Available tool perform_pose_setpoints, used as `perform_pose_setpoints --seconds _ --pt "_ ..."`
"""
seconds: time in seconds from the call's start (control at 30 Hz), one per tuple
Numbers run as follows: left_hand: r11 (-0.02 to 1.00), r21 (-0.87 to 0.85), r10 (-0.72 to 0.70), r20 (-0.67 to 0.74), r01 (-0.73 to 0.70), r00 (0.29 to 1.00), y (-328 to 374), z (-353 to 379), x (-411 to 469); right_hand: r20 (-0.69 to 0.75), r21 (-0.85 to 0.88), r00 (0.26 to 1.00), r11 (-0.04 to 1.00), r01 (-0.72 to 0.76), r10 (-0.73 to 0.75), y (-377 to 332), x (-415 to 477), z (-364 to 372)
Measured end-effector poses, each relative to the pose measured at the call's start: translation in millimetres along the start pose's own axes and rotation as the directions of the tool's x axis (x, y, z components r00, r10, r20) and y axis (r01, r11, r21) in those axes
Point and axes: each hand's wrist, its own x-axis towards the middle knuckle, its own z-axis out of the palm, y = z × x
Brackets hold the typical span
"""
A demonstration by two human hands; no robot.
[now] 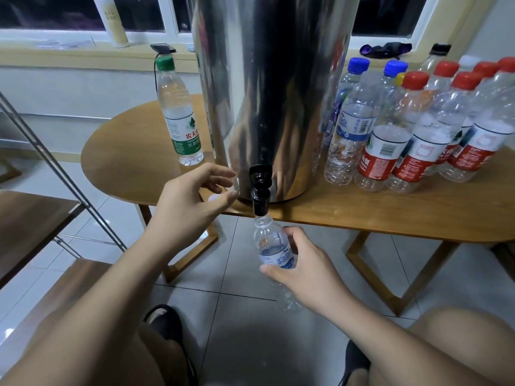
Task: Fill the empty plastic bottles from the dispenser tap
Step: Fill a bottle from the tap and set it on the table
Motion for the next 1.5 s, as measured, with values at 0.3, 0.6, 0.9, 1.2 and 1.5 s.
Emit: perform_pose_setpoints --seconds 0.3,0.6,0.9,1.2,1.5 --pt "0.965 -0.166 0.218 0.07 -0.204 0.974 33.6 13.3 -8.4 0.01 0.045 1.0 0.999 -0.024 0.024 1.6 3.8 5.0" --pt "0.945 -0.252 0.224 0.044 -0.206 0.973 33.0 18.4 -3.7 0.059 0.088 0.997 0.995 -0.048 0.043 1.6 7.9 8.3" --pt "0.945 -0.107 0.31 -0.022 -0.31 0.951 34.5 21.3 -8.2 0.06 0.044 0.998 0.999 -0.021 0.019 7.6 9.8 14.1" --pt "0.949 -0.067 0.306 -0.042 -0.308 0.951 37.5 20.4 -9.3 0.045 0.048 0.999 0.999 -0.021 0.019 11.6 12.0 17.6" --pt "0.961 -0.091 0.258 -0.056 -0.262 0.964 40.5 21.7 -11.2 0.036 0.086 0.999 0.996 -0.016 0.013 14.2 13.4 20.0"
